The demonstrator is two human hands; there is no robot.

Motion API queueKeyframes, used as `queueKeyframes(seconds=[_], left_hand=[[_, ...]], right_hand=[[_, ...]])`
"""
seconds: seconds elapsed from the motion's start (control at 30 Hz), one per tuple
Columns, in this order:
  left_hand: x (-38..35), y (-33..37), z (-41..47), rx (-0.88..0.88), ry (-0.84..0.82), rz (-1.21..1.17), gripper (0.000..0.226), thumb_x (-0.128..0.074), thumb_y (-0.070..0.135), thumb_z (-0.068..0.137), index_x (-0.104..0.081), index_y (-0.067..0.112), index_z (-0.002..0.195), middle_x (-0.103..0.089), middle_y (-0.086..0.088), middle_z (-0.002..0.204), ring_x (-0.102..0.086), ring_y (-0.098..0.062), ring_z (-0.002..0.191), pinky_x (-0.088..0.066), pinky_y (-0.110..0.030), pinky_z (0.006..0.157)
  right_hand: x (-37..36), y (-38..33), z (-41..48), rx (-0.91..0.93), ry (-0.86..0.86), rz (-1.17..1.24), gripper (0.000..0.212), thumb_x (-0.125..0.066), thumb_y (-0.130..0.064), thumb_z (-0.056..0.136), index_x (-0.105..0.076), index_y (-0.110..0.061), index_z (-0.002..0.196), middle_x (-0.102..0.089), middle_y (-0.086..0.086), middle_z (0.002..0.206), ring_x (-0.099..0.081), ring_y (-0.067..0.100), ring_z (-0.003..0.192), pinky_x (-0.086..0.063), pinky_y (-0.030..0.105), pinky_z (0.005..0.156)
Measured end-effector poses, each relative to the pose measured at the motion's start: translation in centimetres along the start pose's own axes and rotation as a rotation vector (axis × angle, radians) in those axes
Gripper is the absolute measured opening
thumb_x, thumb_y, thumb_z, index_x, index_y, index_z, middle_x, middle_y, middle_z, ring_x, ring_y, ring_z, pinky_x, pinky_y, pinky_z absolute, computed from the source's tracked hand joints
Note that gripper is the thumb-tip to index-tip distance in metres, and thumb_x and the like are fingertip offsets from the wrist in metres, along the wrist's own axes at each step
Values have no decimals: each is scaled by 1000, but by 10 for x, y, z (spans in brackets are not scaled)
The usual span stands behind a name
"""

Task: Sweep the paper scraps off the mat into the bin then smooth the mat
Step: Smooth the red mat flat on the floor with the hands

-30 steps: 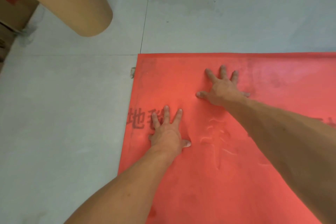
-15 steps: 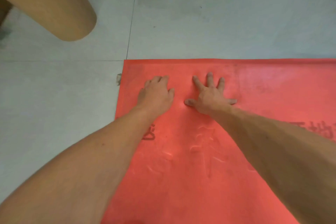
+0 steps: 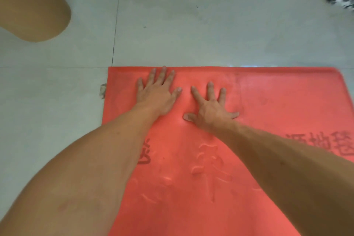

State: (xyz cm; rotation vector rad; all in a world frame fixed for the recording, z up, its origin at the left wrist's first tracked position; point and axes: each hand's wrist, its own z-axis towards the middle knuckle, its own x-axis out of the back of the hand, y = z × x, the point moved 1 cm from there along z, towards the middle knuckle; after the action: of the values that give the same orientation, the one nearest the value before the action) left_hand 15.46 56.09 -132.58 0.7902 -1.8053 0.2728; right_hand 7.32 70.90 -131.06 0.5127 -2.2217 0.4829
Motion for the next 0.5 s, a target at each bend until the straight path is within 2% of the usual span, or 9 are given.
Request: queueKeyframes(seconds=[0.17,0.37,0.5], left_hand=[[9,-8,0,17,-101,-17,83,-31,73,84,8,39,150,17,10,159,19,-23,145,2,-61,113],[32,-9,11,-22,-309,15,99,-46,75,78,11,37,149,20,9,158,18,-25,146,-7,-62,113],[29,-6,8,11,-253,-12,91,-38,75,81,7,37,150,16,9,159,15,-23,146,-7,-61,114]], right_hand=[[1,0,-2,-23,-21,-5,91,-58,-69,80,9,-62,141,30,-14,156,29,31,142,-13,86,90],[4,-2,-5,-48,-36,-15,91,-57,-68,81,12,-63,140,33,-14,154,32,30,141,-12,85,92],[6,-1,-3,-28,-54,4,92,-59,-66,81,11,-62,141,34,-13,154,32,31,141,-12,85,91]])
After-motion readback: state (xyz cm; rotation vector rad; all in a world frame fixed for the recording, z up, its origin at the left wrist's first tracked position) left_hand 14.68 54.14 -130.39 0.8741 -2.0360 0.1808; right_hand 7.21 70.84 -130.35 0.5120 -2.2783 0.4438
